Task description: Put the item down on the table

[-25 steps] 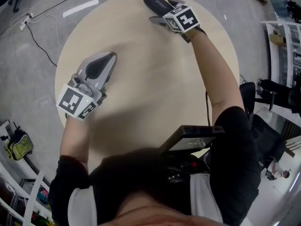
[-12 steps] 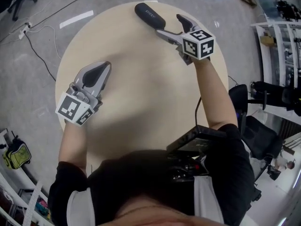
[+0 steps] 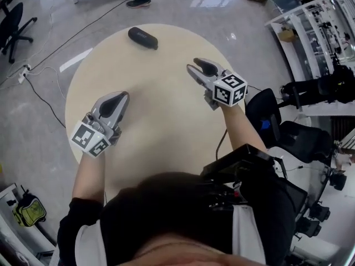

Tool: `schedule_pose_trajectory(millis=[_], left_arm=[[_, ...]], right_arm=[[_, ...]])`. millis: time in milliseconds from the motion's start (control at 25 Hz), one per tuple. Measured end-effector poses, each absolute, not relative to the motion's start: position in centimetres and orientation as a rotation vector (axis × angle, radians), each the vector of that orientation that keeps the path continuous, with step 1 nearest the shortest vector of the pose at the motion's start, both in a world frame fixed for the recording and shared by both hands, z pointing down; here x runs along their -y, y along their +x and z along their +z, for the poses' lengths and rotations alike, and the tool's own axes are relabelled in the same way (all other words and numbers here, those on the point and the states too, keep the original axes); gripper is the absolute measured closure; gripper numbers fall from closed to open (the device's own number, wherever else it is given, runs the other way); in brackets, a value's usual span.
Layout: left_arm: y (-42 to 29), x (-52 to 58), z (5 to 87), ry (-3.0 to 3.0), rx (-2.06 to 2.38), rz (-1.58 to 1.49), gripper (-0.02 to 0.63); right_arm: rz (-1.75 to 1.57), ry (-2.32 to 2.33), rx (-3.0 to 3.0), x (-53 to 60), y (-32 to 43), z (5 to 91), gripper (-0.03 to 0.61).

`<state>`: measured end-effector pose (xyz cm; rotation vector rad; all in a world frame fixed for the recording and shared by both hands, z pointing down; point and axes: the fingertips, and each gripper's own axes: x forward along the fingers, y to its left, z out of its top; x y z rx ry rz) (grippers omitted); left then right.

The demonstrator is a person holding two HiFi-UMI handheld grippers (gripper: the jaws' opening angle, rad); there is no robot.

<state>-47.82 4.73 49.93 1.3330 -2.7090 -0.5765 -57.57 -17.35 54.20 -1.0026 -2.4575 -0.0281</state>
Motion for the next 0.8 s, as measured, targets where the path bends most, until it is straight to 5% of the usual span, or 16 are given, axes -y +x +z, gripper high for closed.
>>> schedule_pose_trajectory(millis=[200, 800], left_arm=[[-42.6, -0.5, 45.7, 1.495, 2.655, -0.556, 0.62], [-24.4, 13.6, 36.3, 1.899, 2.415, -0.41, 0.62]], right_arm=[[0.023, -0.93, 2.528, 22.3, -49.4, 49.0, 0.561], [0.142, -0.638, 2.79, 35.5, -23.7, 38.2, 0.565]])
